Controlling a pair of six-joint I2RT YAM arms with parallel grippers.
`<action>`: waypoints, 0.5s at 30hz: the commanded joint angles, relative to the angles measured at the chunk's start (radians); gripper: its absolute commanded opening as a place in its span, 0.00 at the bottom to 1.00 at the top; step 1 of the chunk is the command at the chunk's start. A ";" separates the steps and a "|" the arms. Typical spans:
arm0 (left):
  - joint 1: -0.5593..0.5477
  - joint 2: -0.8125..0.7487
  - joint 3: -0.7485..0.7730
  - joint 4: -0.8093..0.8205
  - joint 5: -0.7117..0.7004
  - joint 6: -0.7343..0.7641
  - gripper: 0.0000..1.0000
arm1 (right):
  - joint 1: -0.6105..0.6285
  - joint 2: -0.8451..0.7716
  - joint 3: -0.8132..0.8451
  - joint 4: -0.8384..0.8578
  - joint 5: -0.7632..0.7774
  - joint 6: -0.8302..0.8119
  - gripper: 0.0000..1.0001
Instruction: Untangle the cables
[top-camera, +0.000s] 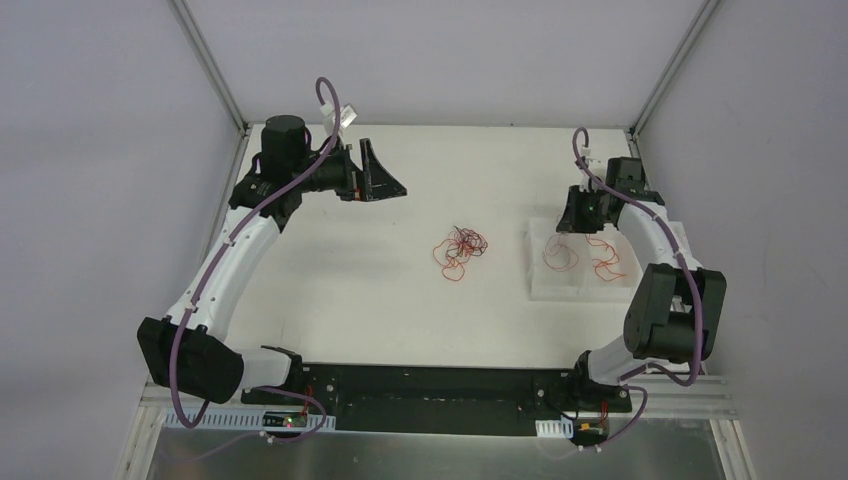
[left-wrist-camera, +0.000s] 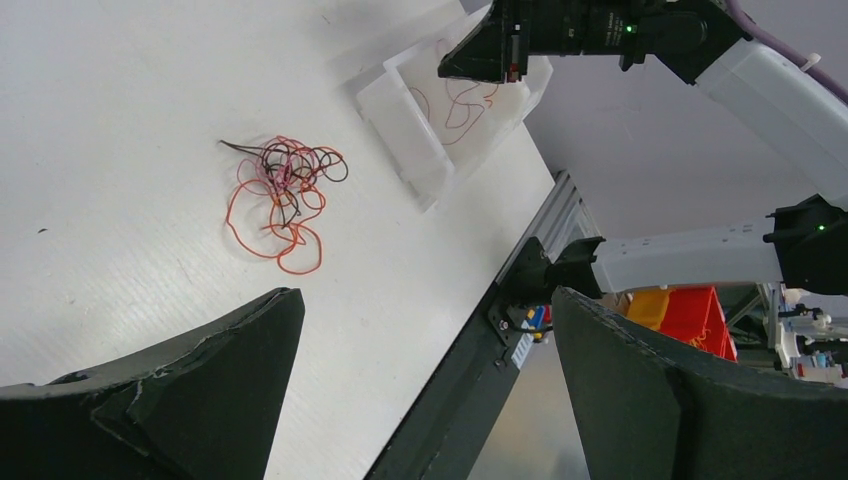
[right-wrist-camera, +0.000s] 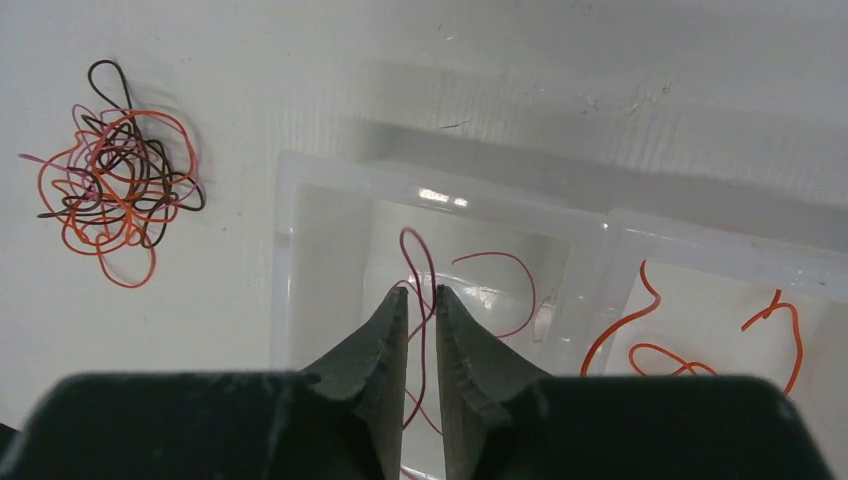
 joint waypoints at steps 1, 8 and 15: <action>0.001 -0.022 -0.006 0.027 0.000 0.027 0.99 | 0.015 0.021 0.022 0.023 0.064 -0.044 0.25; 0.000 -0.023 -0.012 0.027 -0.004 0.028 0.99 | 0.014 0.001 0.096 -0.049 0.064 -0.029 0.51; 0.001 -0.021 -0.074 0.023 0.000 0.021 0.99 | 0.078 -0.072 0.185 -0.157 -0.095 0.029 0.68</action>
